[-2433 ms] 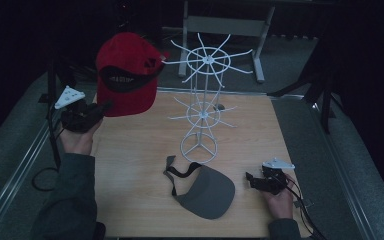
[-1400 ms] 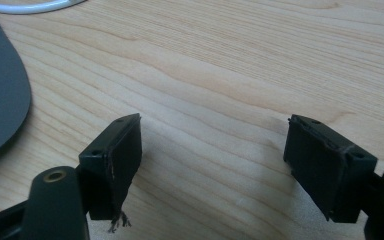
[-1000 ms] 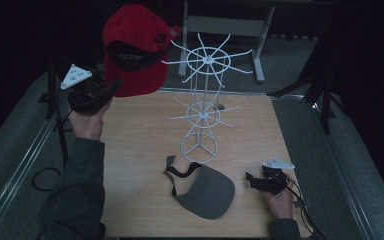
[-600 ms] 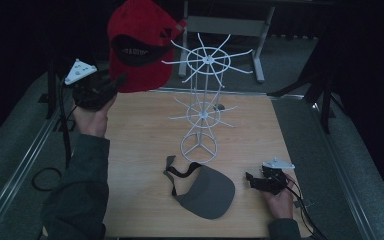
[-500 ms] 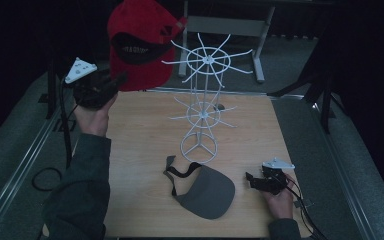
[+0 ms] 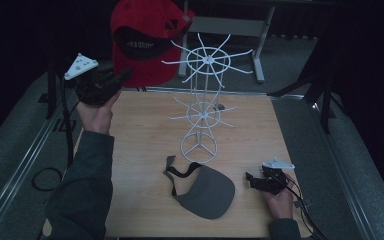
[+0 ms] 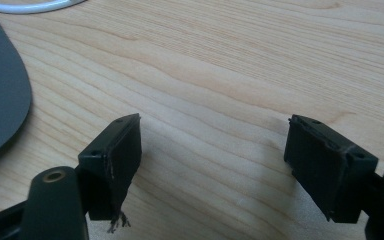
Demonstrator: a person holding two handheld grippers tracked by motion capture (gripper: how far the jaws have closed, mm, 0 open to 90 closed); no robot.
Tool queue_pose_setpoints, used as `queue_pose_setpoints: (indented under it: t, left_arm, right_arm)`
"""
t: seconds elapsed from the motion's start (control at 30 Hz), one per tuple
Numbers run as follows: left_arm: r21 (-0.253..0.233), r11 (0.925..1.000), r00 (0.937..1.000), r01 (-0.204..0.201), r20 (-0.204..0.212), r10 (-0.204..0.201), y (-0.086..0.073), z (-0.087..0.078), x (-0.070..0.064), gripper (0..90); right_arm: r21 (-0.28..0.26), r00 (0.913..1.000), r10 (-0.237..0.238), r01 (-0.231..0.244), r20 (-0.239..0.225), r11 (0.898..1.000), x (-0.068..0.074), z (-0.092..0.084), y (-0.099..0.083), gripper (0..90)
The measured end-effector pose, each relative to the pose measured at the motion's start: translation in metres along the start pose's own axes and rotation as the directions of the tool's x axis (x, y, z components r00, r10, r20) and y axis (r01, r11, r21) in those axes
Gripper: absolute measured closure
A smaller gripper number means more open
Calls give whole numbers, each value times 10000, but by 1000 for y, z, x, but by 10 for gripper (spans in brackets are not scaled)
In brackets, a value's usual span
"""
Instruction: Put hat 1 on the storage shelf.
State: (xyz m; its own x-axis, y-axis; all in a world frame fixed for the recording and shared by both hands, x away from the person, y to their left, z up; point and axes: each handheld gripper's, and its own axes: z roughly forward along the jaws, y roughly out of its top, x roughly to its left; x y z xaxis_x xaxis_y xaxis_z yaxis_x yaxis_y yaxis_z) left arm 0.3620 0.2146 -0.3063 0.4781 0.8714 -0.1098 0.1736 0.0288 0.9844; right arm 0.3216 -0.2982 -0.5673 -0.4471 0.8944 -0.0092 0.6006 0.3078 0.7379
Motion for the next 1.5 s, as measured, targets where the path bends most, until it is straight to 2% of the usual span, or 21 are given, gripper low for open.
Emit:
queue_pose_setpoints:
  t: [0.23,0.47,0.5,0.63,0.77,0.8,0.87,0.9,1.03,1.27,1.5]
  left_arm:
    - [306,9995,10000,-47,22,46,-9,2,1,860]
    - [536,9986,9999,36,122,-42,-27,-2,6,859]
    - [704,9975,9999,89,89,-95,-37,-4,9,859]
    - [813,9962,9994,314,111,-324,-55,-8,14,859]
    - [1018,9945,9996,259,116,-273,-73,-10,17,859]
    - [1018,9945,9996,259,116,-273,-73,-10,17,859]
    - [1157,9929,9994,291,155,-311,-84,-11,20,858]
    - [1249,9916,9993,328,142,-349,-94,-11,22,858]
    - [1353,9903,9993,315,180,-342,-110,-9,21,858]
    - [1423,9897,9992,163,351,-215,-125,-5,14,853]
    - [1301,9912,9988,239,397,-293,-129,-7,13,839]
  right_arm:
    - [3,10000,-2,2,-6,10000,0,0,0,227]
    - [-3,10000,0,0,-2,10000,0,0,0,227]
    - [0,10000,4,-4,-2,10000,0,0,0,227]
    - [6,10000,21,-21,-10,10000,0,0,0,227]
    - [8,10000,23,-23,-12,10000,0,0,0,227]
    - [8,10000,23,-23,-12,10000,0,0,0,227]
    - [5,10000,18,-18,-11,10000,0,0,0,227]
    - [5,10000,20,-20,-11,10000,0,0,0,227]
    - [24,10000,-3,3,-12,10000,0,0,0,227]
    - [16,10000,-9,9,-16,10000,0,0,0,226]
    - [23,10000,-2,2,-25,10000,0,0,0,223]
